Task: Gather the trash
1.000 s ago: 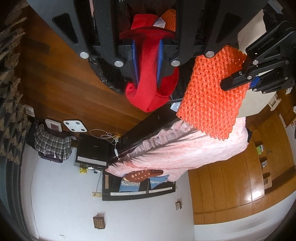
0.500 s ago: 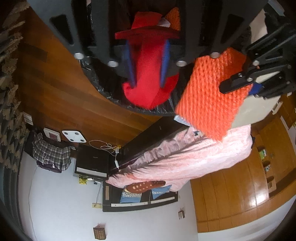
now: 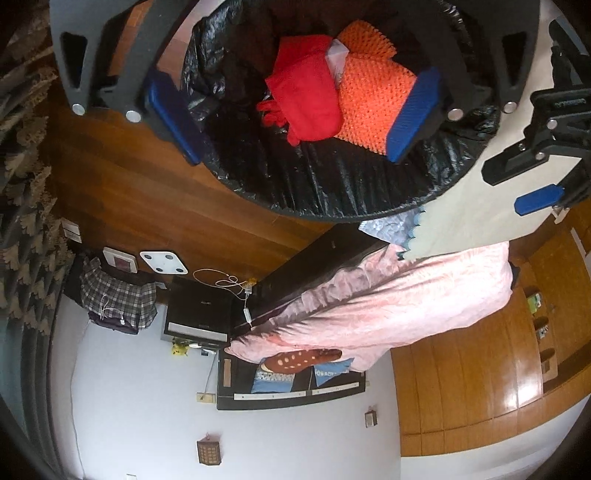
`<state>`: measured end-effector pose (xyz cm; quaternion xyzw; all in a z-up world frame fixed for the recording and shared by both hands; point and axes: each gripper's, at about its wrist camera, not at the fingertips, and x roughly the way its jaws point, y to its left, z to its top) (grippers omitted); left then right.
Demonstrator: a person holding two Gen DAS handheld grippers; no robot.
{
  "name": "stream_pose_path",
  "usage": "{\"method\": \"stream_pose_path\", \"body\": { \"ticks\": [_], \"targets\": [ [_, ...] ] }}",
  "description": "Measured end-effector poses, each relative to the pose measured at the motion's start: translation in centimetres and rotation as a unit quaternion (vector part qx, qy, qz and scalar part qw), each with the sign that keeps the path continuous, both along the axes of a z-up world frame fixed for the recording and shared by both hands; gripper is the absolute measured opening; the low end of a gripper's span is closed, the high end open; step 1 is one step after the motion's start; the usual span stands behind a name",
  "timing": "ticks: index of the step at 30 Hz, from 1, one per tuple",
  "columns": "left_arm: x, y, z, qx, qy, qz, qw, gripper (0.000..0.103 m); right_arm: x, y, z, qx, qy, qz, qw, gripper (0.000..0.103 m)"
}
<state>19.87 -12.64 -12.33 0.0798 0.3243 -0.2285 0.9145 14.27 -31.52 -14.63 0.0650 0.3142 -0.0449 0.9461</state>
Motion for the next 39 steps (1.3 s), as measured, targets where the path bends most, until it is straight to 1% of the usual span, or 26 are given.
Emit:
{"method": "stream_pose_path", "body": {
  "ticks": [2,6,14,24,31,39],
  "targets": [
    [-0.5,0.8,0.6,-0.002,-0.001,0.008,1.0000,0.091,-0.6,0.3,0.5,0.003,-0.001,0.003,1.000,0.097],
    [-1.8,2.3,1.9,-0.009,-0.005,0.023,0.9997,0.093,-2.0,1.5,1.7,0.009,-0.007,0.016,1.000,0.097],
    [-5.6,5.2,4.0,-0.017,-0.013,0.049,0.9986,0.094,-4.7,4.5,4.6,0.020,-0.016,0.046,0.999,0.097],
    [-9.9,7.9,6.8,-0.024,-0.045,0.068,0.9964,0.094,-8.2,7.0,7.9,0.023,-0.047,0.070,0.996,0.097],
    [-11.6,9.2,8.6,-0.034,-0.064,0.081,0.9940,0.094,-9.5,8.0,9.6,0.013,-0.066,0.080,0.994,0.097],
    [-12.6,9.8,9.7,-0.038,-0.077,0.089,0.9923,0.094,-10.1,8.6,10.3,0.008,-0.078,0.085,0.993,0.097]
  ]
}}
